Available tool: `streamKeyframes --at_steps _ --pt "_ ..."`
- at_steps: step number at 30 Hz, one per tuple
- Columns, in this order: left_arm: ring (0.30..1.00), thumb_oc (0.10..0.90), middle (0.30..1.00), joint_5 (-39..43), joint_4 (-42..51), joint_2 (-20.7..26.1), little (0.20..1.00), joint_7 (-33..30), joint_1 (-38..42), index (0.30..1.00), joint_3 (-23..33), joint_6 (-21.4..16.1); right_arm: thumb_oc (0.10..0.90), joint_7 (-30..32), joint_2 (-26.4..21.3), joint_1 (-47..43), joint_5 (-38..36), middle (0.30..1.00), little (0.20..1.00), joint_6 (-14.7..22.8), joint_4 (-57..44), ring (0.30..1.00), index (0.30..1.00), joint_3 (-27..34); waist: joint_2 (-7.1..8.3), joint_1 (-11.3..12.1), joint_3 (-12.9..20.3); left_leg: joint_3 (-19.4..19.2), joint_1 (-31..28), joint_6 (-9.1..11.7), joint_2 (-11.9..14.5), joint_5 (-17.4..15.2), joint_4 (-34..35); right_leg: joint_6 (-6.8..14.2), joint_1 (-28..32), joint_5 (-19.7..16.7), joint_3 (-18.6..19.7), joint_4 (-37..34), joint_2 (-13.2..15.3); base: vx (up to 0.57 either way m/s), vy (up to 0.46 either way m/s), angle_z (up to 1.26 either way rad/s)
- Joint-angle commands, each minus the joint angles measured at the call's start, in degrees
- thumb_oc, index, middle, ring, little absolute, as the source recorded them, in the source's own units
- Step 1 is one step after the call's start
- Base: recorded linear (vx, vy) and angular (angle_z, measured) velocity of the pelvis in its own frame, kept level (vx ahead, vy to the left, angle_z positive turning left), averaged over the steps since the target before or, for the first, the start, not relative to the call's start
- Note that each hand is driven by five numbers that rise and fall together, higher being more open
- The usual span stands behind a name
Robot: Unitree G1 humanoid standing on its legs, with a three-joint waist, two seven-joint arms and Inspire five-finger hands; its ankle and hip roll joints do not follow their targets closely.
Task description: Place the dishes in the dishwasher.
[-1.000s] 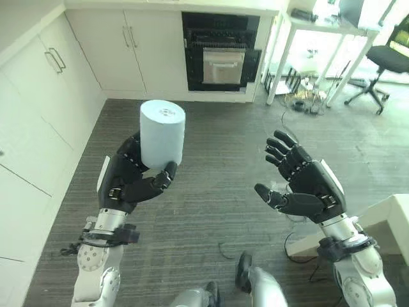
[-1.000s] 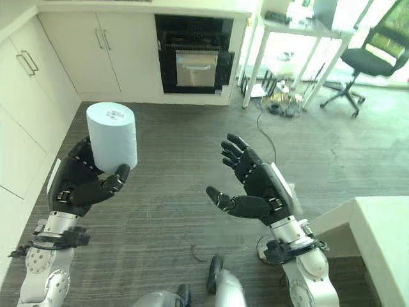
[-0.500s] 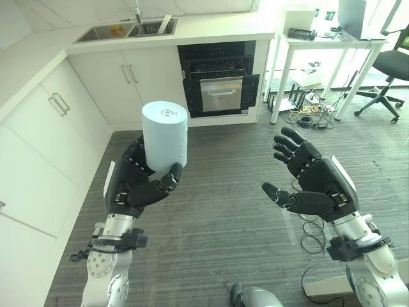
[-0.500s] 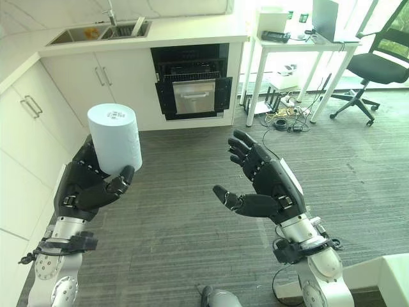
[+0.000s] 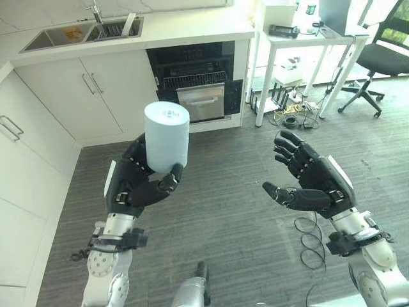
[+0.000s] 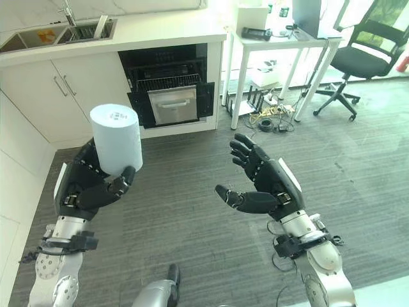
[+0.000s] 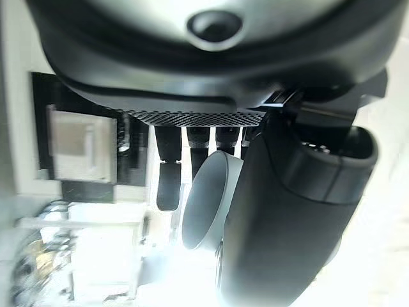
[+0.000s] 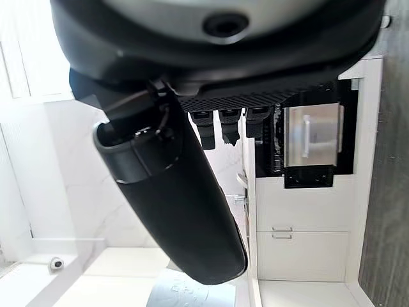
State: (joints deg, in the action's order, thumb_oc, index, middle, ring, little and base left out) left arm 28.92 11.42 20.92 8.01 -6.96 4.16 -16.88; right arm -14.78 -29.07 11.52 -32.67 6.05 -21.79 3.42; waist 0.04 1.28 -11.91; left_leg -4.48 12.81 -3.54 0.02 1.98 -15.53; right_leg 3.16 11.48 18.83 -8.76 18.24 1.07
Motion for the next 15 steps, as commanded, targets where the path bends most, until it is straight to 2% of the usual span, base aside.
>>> streamKeyframes --at_steps 1,3,4,5,6,7,8,9,10,11,13,15 --pt "0.300 0.400 0.300 0.56 6.44 4.29 0.300 1.65 4.10 0.300 2.17 -3.51 0.800 1.97 3.07 -4.41 -0.74 0.900 0.900 5.77 -4.16 0.900 0.900 2.63 0.89 1.98 4.80 2.84 1.73 4.90 2.99 -9.40 -1.65 4.17 -4.57 -2.95 -2.15 -1.05 5.48 0.18 0.163 0.21" --pt "0.300 0.400 0.300 0.20 6.51 4.36 0.300 2.49 4.57 0.300 2.24 -3.10 0.800 1.71 4.25 -4.68 0.01 0.900 0.900 5.60 -3.89 0.900 0.900 2.47 1.22 2.39 5.34 3.90 1.86 3.57 1.12 -9.79 -1.65 4.95 -3.43 -5.38 -1.97 -1.05 5.97 0.21 0.214 0.34" --pt "0.300 0.400 0.300 -0.02 6.40 4.32 0.300 2.93 4.73 0.300 2.20 -2.69 0.800 1.69 4.75 -4.83 0.90 0.900 0.900 5.36 -3.63 0.900 0.900 2.36 1.44 2.45 5.63 4.18 1.65 2.90 0.20 -10.08 -1.65 5.43 -2.93 -7.68 -2.22 -1.05 6.30 0.24 0.267 0.28" --pt "0.300 0.400 0.300 -0.19 6.45 4.34 0.300 3.05 4.87 0.300 2.08 -2.04 0.800 1.84 5.17 -5.00 1.52 0.900 0.900 5.04 -3.45 0.900 0.900 2.13 1.49 2.34 5.83 4.51 1.03 2.18 -0.65 -10.56 -1.65 5.98 -2.45 -11.48 -2.77 -1.05 6.54 0.28 0.316 0.19" --pt "0.300 0.400 0.300 0.02 6.52 4.51 0.300 3.22 4.93 0.300 2.15 -1.04 0.800 1.67 5.67 -4.98 1.71 0.900 0.900 4.78 -3.34 0.900 0.900 1.81 1.12 2.14 5.74 5.11 -0.03 1.49 -1.32 -11.20 -1.65 6.46 -2.38 -16.79 -3.92 1.08 6.72 0.26 0.342 0.14" --pt "0.300 0.400 0.300 -0.19 6.60 4.39 0.300 3.42 4.77 0.300 2.29 -0.70 0.800 1.38 5.95 -4.83 1.70 0.900 0.900 4.72 -3.44 0.900 0.900 1.57 0.55 1.77 5.25 5.38 -1.23 1.01 -1.60 -11.74 -1.65 6.56 -5.06 -18.88 -3.97 8.90 6.76 0.21 0.330 0.10" --pt "0.300 0.400 0.300 -0.65 6.81 4.25 0.300 3.27 4.48 0.300 2.34 -0.59 0.800 1.14 6.12 -4.92 1.83 0.900 0.900 4.55 -3.48 0.900 0.900 1.26 0.19 1.59 4.75 5.16 -2.16 0.81 -1.72 -12.08 -1.65 6.12 -8.43 -19.14 -3.86 14.13 6.96 0.13 0.270 -0.06" --pt "0.300 0.400 0.300 -1.44 6.87 4.06 0.300 2.47 4.19 0.300 2.21 -0.72 0.800 0.71 6.46 -5.50 2.34 0.900 0.900 4.68 -2.92 0.900 0.900 0.43 -0.22 1.53 4.13 4.17 -3.07 0.85 -1.35 -12.30 -1.65 4.89 -11.52 -17.96 -4.72 16.26 7.57 0.10 0.192 -0.04" --pt "0.300 0.400 0.300 -1.66 6.78 4.10 0.300 1.69 4.25 0.300 2.08 -0.67 0.800 0.52 6.55 -5.97 2.81 0.900 0.900 4.90 -2.36 0.900 0.900 -0.18 -0.23 1.74 3.85 3.35 -3.35 1.04 -1.17 -12.28 -1.65 4.17 -12.61 -16.52 -5.59 15.35 7.85 0.13 0.097 -0.11" --pt "0.300 0.400 0.300 -1.40 6.54 4.41 0.300 0.83 4.55 0.300 2.02 -0.66 0.800 0.43 6.25 -6.69 3.21 0.900 0.900 4.84 -1.66 0.900 0.900 -0.79 -0.16 2.07 3.53 2.34 -3.73 1.49 -0.72 -12.24 -1.65 3.57 -12.43 -14.80 -7.36 10.43 7.32 0.15 -0.019 -0.17" --pt "0.300 0.400 0.300 -0.67 6.45 4.98 0.300 0.81 4.92 0.300 2.50 -0.98 0.800 0.07 5.40 -7.71 1.85 0.900 0.900 5.15 -0.92 0.900 0.900 -0.99 0.17 2.56 2.35 0.90 -4.70 2.34 0.08 -12.73 -1.65 3.29 -12.60 -13.86 -11.18 -1.05 7.47 0.13 -0.151 -0.38" --pt "0.300 0.400 0.300 -0.69 6.91 5.19 0.300 1.93 4.54 0.300 3.21 -1.35 0.800 -0.71 4.94 -8.16 0.59 0.900 0.900 6.00 -0.03 0.900 0.900 -0.76 1.49 2.25 1.10 -0.93 -6.08 2.39 -0.53 -14.21 -1.65 4.39 -18.57 -14.23 -10.74 -1.05 10.62 0.13 -0.201 -0.76"
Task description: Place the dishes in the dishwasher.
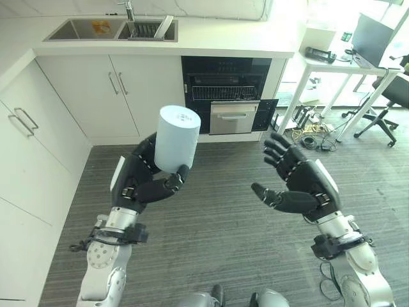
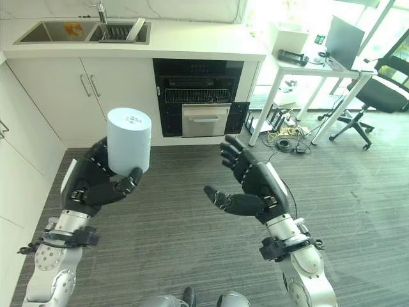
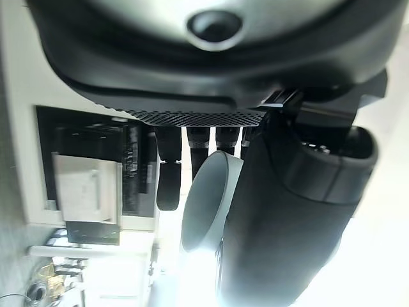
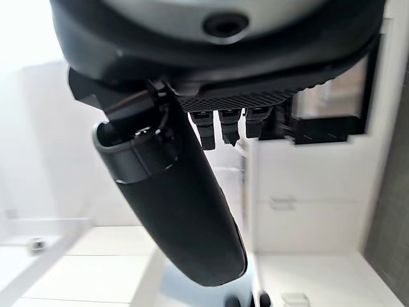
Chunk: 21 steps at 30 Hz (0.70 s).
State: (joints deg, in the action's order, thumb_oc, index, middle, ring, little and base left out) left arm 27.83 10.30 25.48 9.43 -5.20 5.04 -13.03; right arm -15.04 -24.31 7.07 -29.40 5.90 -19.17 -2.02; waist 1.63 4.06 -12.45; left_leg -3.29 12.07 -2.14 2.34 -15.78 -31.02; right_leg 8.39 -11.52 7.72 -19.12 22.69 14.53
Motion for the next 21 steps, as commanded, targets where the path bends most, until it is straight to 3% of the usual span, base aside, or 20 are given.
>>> streamKeyframes --at_steps 1,3,5,10,16,17,19,20,21 --pt "0.300 0.400 0.300 0.19 8.38 0.78 0.300 0.52 2.56 0.300 2.30 -5.38 0.800 -0.87 0.02 -3.79 -4.54 0.900 0.900 6.52 -2.41 0.900 0.900 4.84 0.33 -1.38 0.97 -2.50 -6.35 0.65 -3.38 2.51 13.84 0.48 -0.43 -5.14 2.52 -5.50 -1.38 0.22 -0.205 -0.72" --pt "0.300 0.400 0.300 -0.13 8.76 0.55 0.300 -0.11 2.15 0.300 1.44 -6.03 0.800 -2.34 1.08 -2.21 -6.34 0.900 0.900 7.08 -3.79 0.900 0.900 5.29 0.32 -3.47 0.13 -1.53 -8.49 -0.71 -4.02 0.66 13.84 1.19 -8.21 -6.29 9.33 -5.50 -0.95 0.38 -0.275 -0.09" --pt "0.300 0.400 0.300 0.10 9.01 0.74 0.300 -0.16 1.49 0.300 1.35 -6.34 0.800 -2.63 0.98 -0.87 -6.28 0.900 0.900 7.59 -4.38 0.900 0.900 5.30 0.54 -3.67 -0.07 -1.47 -9.74 -1.19 -4.22 -0.33 13.84 1.67 -9.35 -5.03 9.30 -5.50 -0.36 0.37 -0.266 0.53" --pt "0.300 0.400 0.300 1.24 8.53 0.97 0.300 -0.53 1.18 0.300 0.79 -6.41 0.800 -0.51 -0.06 -0.98 -5.28 0.900 0.900 7.86 -4.61 0.900 0.900 4.86 1.56 -3.65 1.05 -2.17 -12.63 -0.89 -3.72 -2.20 13.84 2.56 -6.32 -7.57 7.15 -5.50 0.57 0.31 -0.294 0.44" --pt "0.300 0.400 0.300 6.50 9.72 0.04 0.300 3.22 0.08 0.300 0.44 -4.73 0.800 -0.62 -1.21 -1.28 -7.23 0.900 0.900 5.78 -5.49 0.900 0.900 6.13 1.07 -5.37 4.62 -2.00 -20.14 1.03 -1.21 -5.59 13.84 1.64 -4.08 -7.29 5.79 -5.50 -1.44 0.34 -0.340 0.26" --pt "0.300 0.400 0.300 6.76 10.02 -0.17 0.300 3.11 -0.13 0.300 0.19 -4.98 0.800 -0.55 -1.46 -0.92 -7.70 0.900 0.900 5.39 -5.57 0.900 0.900 6.36 0.80 -5.62 5.37 -2.09 -20.86 1.65 -0.81 -4.67 13.84 0.88 -3.75 -6.66 5.86 -5.50 -2.39 0.39 -0.427 0.22" --pt "0.300 0.400 0.300 7.77 10.95 -1.09 0.300 2.63 -1.48 0.300 0.24 -5.75 0.800 -2.52 -2.14 0.43 -9.76 0.900 0.900 4.07 -5.47 0.900 0.900 7.08 0.44 -4.81 6.21 -1.60 -22.74 4.11 -0.74 6.77 13.84 -2.01 -0.70 -3.03 6.64 -5.50 -5.39 0.37 -0.426 -0.13" --pt "0.300 0.400 0.300 8.41 11.26 -1.67 0.300 2.43 -1.90 0.300 0.18 -6.17 0.800 -3.95 -2.11 0.62 -10.08 0.900 0.900 3.78 -5.26 0.900 0.900 6.90 1.44 -4.01 5.80 -2.23 -19.86 5.01 -1.98 10.53 9.01 -3.17 0.63 -1.89 7.15 -5.50 -5.13 0.20 -0.354 -0.66" --pt "0.300 0.400 0.300 9.35 11.42 -2.52 0.300 2.95 -2.41 0.300 0.02 -7.25 0.800 -5.56 -1.99 1.02 -9.86 0.900 0.900 3.69 -5.11 0.900 0.900 6.58 1.90 -3.23 4.81 -4.42 -13.09 5.90 -2.03 12.29 1.29 -4.41 3.09 -0.76 5.97 -5.50 -4.80 0.13 -0.337 -0.78"
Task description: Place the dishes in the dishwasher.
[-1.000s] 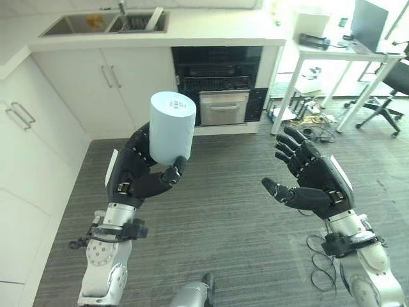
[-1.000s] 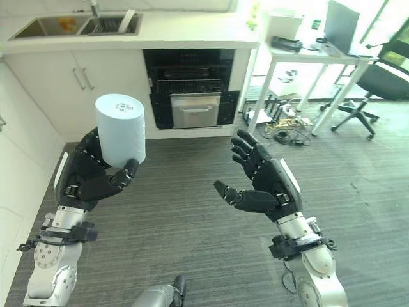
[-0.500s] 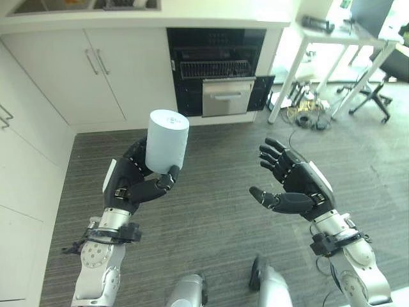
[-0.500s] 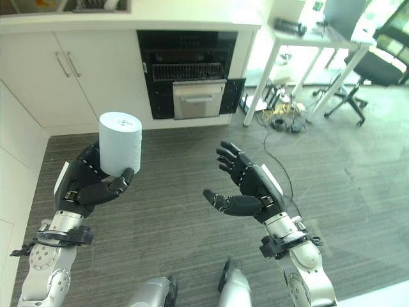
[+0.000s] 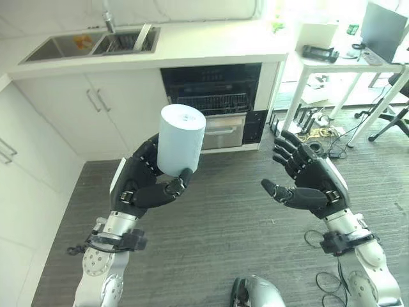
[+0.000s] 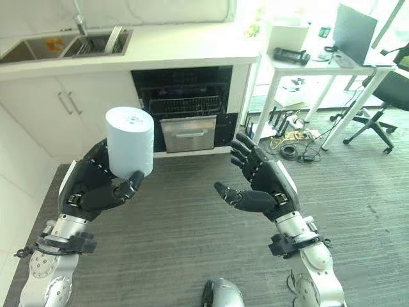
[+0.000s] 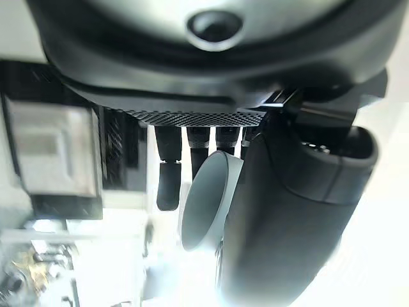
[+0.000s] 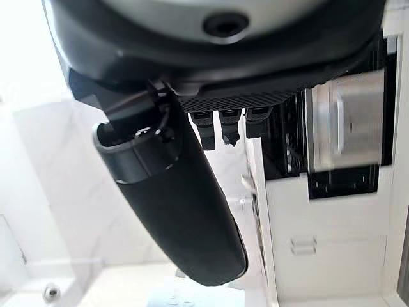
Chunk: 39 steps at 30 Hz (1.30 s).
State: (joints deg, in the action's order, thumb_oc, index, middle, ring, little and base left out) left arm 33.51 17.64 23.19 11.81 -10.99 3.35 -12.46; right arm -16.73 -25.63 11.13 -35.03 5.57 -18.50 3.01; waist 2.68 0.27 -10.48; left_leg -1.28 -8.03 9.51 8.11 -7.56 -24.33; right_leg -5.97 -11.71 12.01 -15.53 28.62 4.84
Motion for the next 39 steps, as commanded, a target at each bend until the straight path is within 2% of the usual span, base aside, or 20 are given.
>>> streamKeyframes --at_steps 1,2,3,4,7,8,10,11,15,17,22,23,25,26,27,28,31,33,36,39 --pt "0.300 0.400 0.300 4.13 3.86 -0.67 0.300 1.31 3.38 0.300 1.51 -8.79 0.800 -3.46 -1.03 -3.08 -3.64 0.900 0.900 4.10 -5.82 0.900 0.900 1.03 0.92 0.95 1.90 -9.47 10.46 -6.21 -6.48 3.59 -6.62 9.43 4.92 -4.14 0.48 -11.43 5.10 0.12 -0.257 -0.60" --pt "0.300 0.400 0.300 4.41 3.93 -0.73 0.300 1.54 3.49 0.300 1.34 -9.06 0.800 -2.93 -1.36 -3.55 -3.45 0.900 0.900 4.49 -5.65 0.900 0.900 0.41 0.72 1.16 1.36 -11.00 11.08 -6.59 -6.10 3.14 -4.95 9.35 5.67 -3.48 -0.34 -11.43 5.01 0.18 -0.134 -0.44" --pt "0.300 0.400 0.300 4.20 3.65 -1.04 0.300 1.82 3.41 0.300 1.17 -10.40 0.800 -2.56 -1.55 -5.32 -3.25 0.900 0.900 5.35 -4.85 0.900 0.900 -1.41 -0.34 1.55 0.10 -13.76 9.10 -6.80 -6.40 2.84 3.95 9.83 7.55 -2.28 -0.92 -11.43 4.05 0.17 -0.031 -0.32" --pt "0.300 0.400 0.300 3.81 3.70 -1.13 0.300 1.43 3.25 0.300 1.15 -10.96 0.800 -2.43 -1.21 -6.26 -2.66 0.900 0.900 5.47 -4.67 0.900 0.900 -2.34 -0.77 1.67 -0.27 -14.52 8.50 -7.21 -6.69 2.25 7.14 10.02 7.89 -1.95 -0.48 -11.43 3.52 0.16 0.037 -0.42" --pt "0.300 0.400 0.300 4.16 3.60 -1.13 0.300 0.07 2.80 0.300 1.22 -11.99 0.800 -2.12 -0.31 -6.90 -1.01 0.900 0.900 5.49 -4.85 0.900 0.900 -4.09 -4.16 1.49 0.07 -12.07 16.47 -5.36 -1.86 -0.13 7.14 10.14 8.76 -0.37 -0.14 -11.43 -0.22 0.08 0.074 -0.63" --pt "0.300 0.400 0.300 4.24 3.51 -1.08 0.300 -0.20 2.82 0.300 1.18 -12.11 0.800 -2.12 -0.29 -6.67 -0.79 0.900 0.900 5.41 -5.04 0.900 0.900 -4.09 -4.52 1.44 0.34 -11.42 17.81 -4.82 -1.03 0.73 7.14 9.93 8.95 0.18 0.06 -11.43 -0.69 0.17 0.120 -0.60" --pt "0.300 0.400 0.300 4.96 2.37 -0.95 0.300 -0.89 3.43 0.300 0.60 -13.26 0.800 -1.04 -1.93 -5.89 -0.68 0.900 0.900 5.40 -5.79 0.900 0.900 -3.38 -5.99 1.37 0.42 -10.60 23.46 -2.40 3.36 6.54 7.14 8.12 10.54 2.88 0.44 -11.43 -2.50 0.30 0.202 0.24" --pt "0.300 0.400 0.300 5.48 1.59 -1.16 0.300 -0.62 3.72 0.300 0.59 -13.93 0.800 -0.88 -2.97 -5.93 -1.49 0.900 0.900 5.76 -5.57 0.900 0.900 -2.64 -5.78 1.24 0.27 -10.76 24.09 -1.83 3.18 4.72 7.14 8.29 11.79 4.29 0.71 -11.43 -2.06 0.32 0.209 0.81" --pt "0.300 0.400 0.300 5.47 1.33 -1.17 0.300 -1.21 4.09 0.300 1.51 -14.26 0.800 -2.48 -2.31 -4.37 -2.02 0.900 0.900 5.83 -5.96 0.900 0.900 -1.21 -5.83 1.15 0.22 -10.35 23.09 -3.12 2.74 4.08 7.14 8.43 13.24 4.65 0.74 -11.43 -2.15 0.21 0.193 0.31" --pt "0.300 0.400 0.300 7.01 1.54 -1.25 0.300 -0.28 4.72 0.300 2.54 -11.89 0.800 -2.23 -0.92 -3.21 -2.55 0.900 0.900 5.20 -6.54 0.900 0.900 -0.14 -4.05 3.20 1.99 -8.33 22.29 -5.26 -0.15 1.43 7.14 10.54 16.68 5.52 0.49 -11.43 0.07 0.45 0.356 0.26" --pt "0.300 0.400 0.300 7.11 0.83 -0.87 0.300 2.35 7.69 0.300 3.21 -9.42 0.800 0.34 1.27 -5.35 0.08 0.900 0.900 6.37 -5.61 0.900 0.900 -0.17 -1.55 6.08 3.59 -5.49 22.96 -8.06 -4.17 0.28 7.14 13.77 20.03 4.83 -0.96 -11.43 3.82 0.25 0.254 0.16" --pt "0.300 0.400 0.300 6.85 0.86 -0.85 0.300 2.66 8.10 0.300 3.29 -9.00 0.800 0.69 1.68 -5.80 0.24 0.900 0.900 6.47 -5.43 0.900 0.900 -0.11 -1.09 6.34 3.84 -4.88 22.85 -8.68 -5.16 -0.01 7.14 14.26 20.61 3.23 -1.42 -11.43 4.50 0.27 0.322 0.30" --pt "0.300 0.400 0.300 5.86 1.22 -0.86 0.300 2.95 8.29 0.300 3.82 -8.26 0.800 0.71 2.90 -6.25 0.51 0.900 0.900 5.91 -5.66 0.900 0.900 0.05 -0.79 6.14 4.12 -3.26 21.44 -10.45 -7.37 -1.40 7.14 15.53 22.54 -6.06 -2.62 -11.43 4.94 0.28 0.334 0.42" --pt "0.300 0.400 0.300 5.31 1.17 -0.95 0.300 2.85 8.47 0.300 3.98 -7.94 0.800 0.47 3.36 -6.10 0.58 0.900 0.900 5.51 -6.01 0.900 0.900 -0.06 -1.45 5.45 4.12 -2.01 20.63 -11.03 -7.89 -1.78 7.14 15.90 21.56 -10.44 -2.26 -9.25 4.20 0.28 0.392 0.51" --pt "0.300 0.400 0.300 4.71 1.36 -0.95 0.300 2.57 8.34 0.300 4.16 -7.31 0.800 -0.26 4.21 -5.42 1.13 0.900 0.900 4.95 -6.37 0.900 0.900 -0.36 -2.10 4.45 3.70 -0.91 19.07 -11.74 -8.75 -2.49 7.14 15.63 16.79 -12.17 -0.63 -0.43 3.69 0.21 0.334 0.37" --pt "0.300 0.400 0.300 4.13 1.33 -1.07 0.300 2.06 8.41 0.300 4.06 -7.28 0.800 -0.49 4.64 -5.48 1.94 0.900 0.900 4.72 -6.15 0.900 0.900 -0.94 -2.34 4.11 3.34 -1.05 18.37 -11.85 -8.76 -2.80 7.14 14.91 14.07 -11.50 -0.38 1.62 3.74 0.17 0.271 0.32" --pt "0.300 0.400 0.300 3.40 0.77 -0.35 0.300 0.38 9.72 0.300 3.37 -7.23 0.800 -0.89 4.14 -5.96 1.66 0.900 0.900 5.24 -4.44 0.900 0.900 -1.76 -2.36 3.58 2.23 -2.44 17.15 -10.97 -7.71 -2.85 7.14 12.91 12.27 -7.64 -2.70 -8.02 2.01 0.13 0.041 0.31" --pt "0.300 0.400 0.300 3.18 0.17 0.14 0.300 0.70 10.42 0.300 2.92 -7.65 0.800 -1.21 3.33 -6.12 0.54 0.900 0.900 6.58 -3.39 0.900 0.900 -1.02 -1.35 3.29 0.93 -3.92 16.51 -10.51 -7.52 -3.25 7.14 12.76 9.58 -5.29 -3.38 -11.43 2.98 0.07 -0.097 0.19" --pt "0.300 0.400 0.300 2.77 0.47 0.37 0.300 1.07 10.10 0.300 2.60 -7.65 0.800 -1.12 2.42 -5.91 -0.83 0.900 0.900 7.61 -2.86 0.900 0.900 -0.06 0.26 1.92 -0.19 -5.71 15.17 -10.89 -8.05 -4.97 7.14 14.58 2.45 -8.01 -0.24 -11.43 5.70 0.12 -0.110 0.02" --pt "0.300 0.400 0.300 1.70 0.73 0.53 0.300 1.05 9.48 0.300 1.62 -7.43 0.800 -0.22 2.70 -4.55 -1.56 0.900 0.900 7.06 -4.75 0.900 0.900 0.60 0.22 -0.24 -1.40 -5.23 12.56 -11.89 -8.72 -6.55 7.14 15.99 -8.41 -9.27 4.51 -11.43 6.83 0.34 -0.191 0.26"
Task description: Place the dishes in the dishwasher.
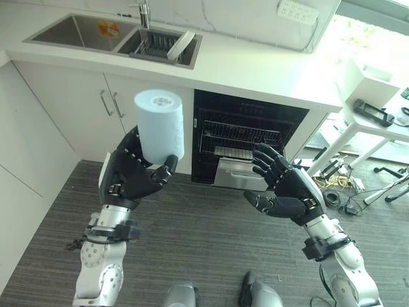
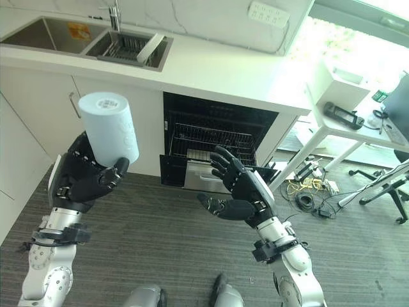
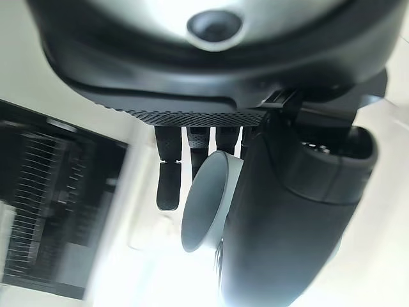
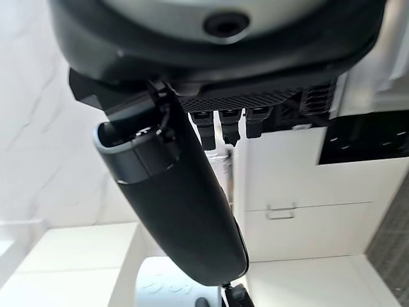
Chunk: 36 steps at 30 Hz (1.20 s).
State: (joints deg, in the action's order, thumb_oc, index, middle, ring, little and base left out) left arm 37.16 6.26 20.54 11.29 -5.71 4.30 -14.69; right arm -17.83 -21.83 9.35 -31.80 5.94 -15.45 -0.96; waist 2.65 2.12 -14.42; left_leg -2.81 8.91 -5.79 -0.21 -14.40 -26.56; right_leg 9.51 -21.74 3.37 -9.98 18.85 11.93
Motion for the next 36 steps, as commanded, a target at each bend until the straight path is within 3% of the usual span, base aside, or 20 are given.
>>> streamKeyframes --at_steps 1,5,12,17,20,21,22,23,24,25,28,29,30,33,36 --pt "0.300 0.400 0.300 -2.27 12.15 3.36 0.300 1.26 3.99 0.300 0.53 -5.41 0.800 0.66 -1.04 -2.49 -4.98 0.900 0.900 6.74 -8.02 0.900 0.900 4.62 0.17 -2.25 2.36 -3.69 -4.92 3.29 -0.49 0.06 9.37 0.62 0.23 -0.59 -1.21 -1.66 0.04 0.27 -0.140 0.40" --pt "0.300 0.400 0.300 -3.28 12.25 4.17 0.300 0.54 3.43 0.300 0.50 -5.68 0.800 0.63 -1.38 -1.42 -5.62 0.900 0.900 7.90 -8.04 0.900 0.900 4.39 0.41 -2.63 1.94 -3.58 -7.34 2.26 -1.60 -1.48 9.37 0.85 1.34 -2.00 -1.60 -1.66 0.98 0.31 -0.203 0.37" --pt "0.300 0.400 0.300 -1.99 13.22 4.64 0.300 0.92 1.70 0.300 0.79 -4.36 0.800 3.30 -1.79 -1.99 -5.47 0.900 0.900 6.84 -9.09 0.900 0.900 4.01 1.00 -2.47 3.79 -4.55 -12.25 2.49 -0.69 -4.69 9.37 1.27 6.67 -3.52 -3.85 -1.66 2.63 0.29 -0.270 0.35" --pt "0.300 0.400 0.300 -1.94 14.40 4.08 0.300 0.51 0.40 0.300 0.69 -4.28 0.800 3.39 -2.95 -1.65 -6.78 0.900 0.900 5.11 -9.39 0.900 0.900 5.27 0.34 -3.94 7.33 -4.57 -16.41 4.17 0.77 -6.79 9.37 -0.23 8.18 -1.61 -4.39 -1.66 0.08 0.27 -0.262 -0.02" --pt "0.300 0.400 0.300 -1.55 14.75 3.82 0.300 0.92 -0.07 0.300 0.83 -4.58 0.800 2.75 -3.53 -0.90 -8.13 0.900 0.900 4.43 -9.92 0.900 0.900 6.11 -0.08 -4.52 8.31 -4.52 -17.77 4.97 0.78 -6.09 9.37 -1.73 8.70 -0.35 -4.01 -1.66 -1.78 0.25 -0.269 -0.13" --pt "0.300 0.400 0.300 -1.68 14.58 3.57 0.300 1.38 -0.25 0.300 0.48 -5.10 0.800 2.43 -3.54 -0.42 -8.15 0.900 0.900 4.40 -9.78 0.900 0.900 6.13 -0.90 -4.71 8.56 -4.32 -19.21 6.10 1.49 -2.56 9.37 -2.96 9.67 1.00 -3.87 -1.66 -3.41 0.15 -0.164 -0.17" --pt "0.300 0.400 0.300 -1.85 14.59 3.52 0.300 1.42 -0.27 0.300 0.40 -5.26 0.800 2.36 -3.50 -0.34 -8.15 0.900 0.900 4.44 -9.75 0.900 0.900 6.11 -0.68 -4.65 8.69 -4.27 -19.22 6.41 1.25 -0.64 9.37 -3.33 9.61 1.16 -3.59 -1.66 -3.46 0.21 -0.226 -0.20" --pt "0.300 0.400 0.300 -2.56 14.85 3.36 0.300 1.15 -0.53 0.300 0.00 -5.67 0.800 1.93 -3.82 -0.13 -8.38 0.900 0.900 4.51 -9.47 0.900 0.900 6.12 -0.57 -4.28 8.75 -4.20 -19.65 7.81 1.11 5.97 9.37 -4.61 10.83 2.71 -2.81 -1.66 -4.36 0.14 -0.197 -0.37" --pt "0.300 0.400 0.300 -3.39 15.16 3.21 0.300 0.93 -0.68 0.300 -0.39 -5.80 0.800 1.61 -4.11 -0.05 -8.53 0.900 0.900 4.59 -9.36 0.900 0.900 5.95 0.16 -3.73 8.26 -4.43 -17.67 8.49 0.55 9.81 6.99 -5.55 12.25 3.76 -1.84 -1.66 -4.42 0.15 -0.216 -0.48" --pt "0.300 0.400 0.300 -4.21 15.31 3.06 0.300 0.84 -0.68 0.300 -0.74 -6.07 0.800 1.38 -4.34 -0.06 -8.37 0.900 0.900 4.75 -9.32 0.900 0.900 5.73 0.58 -3.40 7.55 -4.76 -14.54 8.62 0.39 10.33 2.82 -6.20 13.41 4.39 -1.19 -1.66 -4.47 0.07 -0.138 -0.47" --pt "0.300 0.400 0.300 -5.01 14.98 3.24 0.300 -0.06 -0.25 0.300 -1.08 -7.09 0.800 1.71 -5.30 -0.99 -8.73 0.900 0.900 4.70 -9.08 0.900 0.900 5.36 0.85 -2.85 5.93 -6.25 -9.32 7.57 0.44 8.23 0.44 -6.59 15.23 5.27 -0.79 -1.66 -4.53 0.04 -0.031 -0.55" --pt "0.300 0.400 0.300 -2.88 14.52 3.20 0.300 -1.02 0.00 0.300 -0.93 -6.99 0.800 2.24 -5.62 -2.18 -8.46 0.900 0.900 4.26 -8.60 0.900 0.900 4.68 0.66 -2.64 5.42 -7.21 -9.49 6.64 -0.24 6.91 4.76 -6.21 15.83 5.82 -0.36 -1.66 -4.82 0.07 0.147 -0.22" --pt "0.300 0.400 0.300 -1.02 13.99 2.73 0.300 -0.77 -0.57 0.300 -0.26 -7.86 0.800 2.25 -5.32 -3.07 -7.27 0.900 0.900 3.99 -7.83 0.900 0.900 3.85 -0.67 -2.73 5.01 -7.78 -8.38 6.21 0.14 4.14 9.37 -5.49 16.14 6.32 0.54 -1.66 -6.58 0.06 0.150 -0.10" --pt "0.300 0.400 0.300 -0.96 13.70 1.99 0.300 -0.20 -0.70 0.300 -0.69 -8.43 0.800 2.76 -4.60 -3.51 -5.23 0.900 0.900 4.19 -7.17 0.900 0.900 2.83 -2.00 -2.70 5.27 -6.52 -5.62 6.86 1.26 2.83 9.37 -5.19 16.13 6.86 0.50 -1.66 -8.21 0.03 0.118 -0.13" --pt "0.300 0.400 0.300 -1.99 13.40 1.66 0.300 -0.65 0.21 0.300 -1.44 -8.64 0.800 3.48 -4.80 -3.56 -5.53 0.900 0.900 4.16 -6.94 0.900 0.900 3.08 -1.90 -2.73 5.48 -5.79 -6.03 7.09 1.19 2.31 9.37 -5.28 16.85 7.37 -0.03 -1.66 -8.36 0.05 0.123 0.11"
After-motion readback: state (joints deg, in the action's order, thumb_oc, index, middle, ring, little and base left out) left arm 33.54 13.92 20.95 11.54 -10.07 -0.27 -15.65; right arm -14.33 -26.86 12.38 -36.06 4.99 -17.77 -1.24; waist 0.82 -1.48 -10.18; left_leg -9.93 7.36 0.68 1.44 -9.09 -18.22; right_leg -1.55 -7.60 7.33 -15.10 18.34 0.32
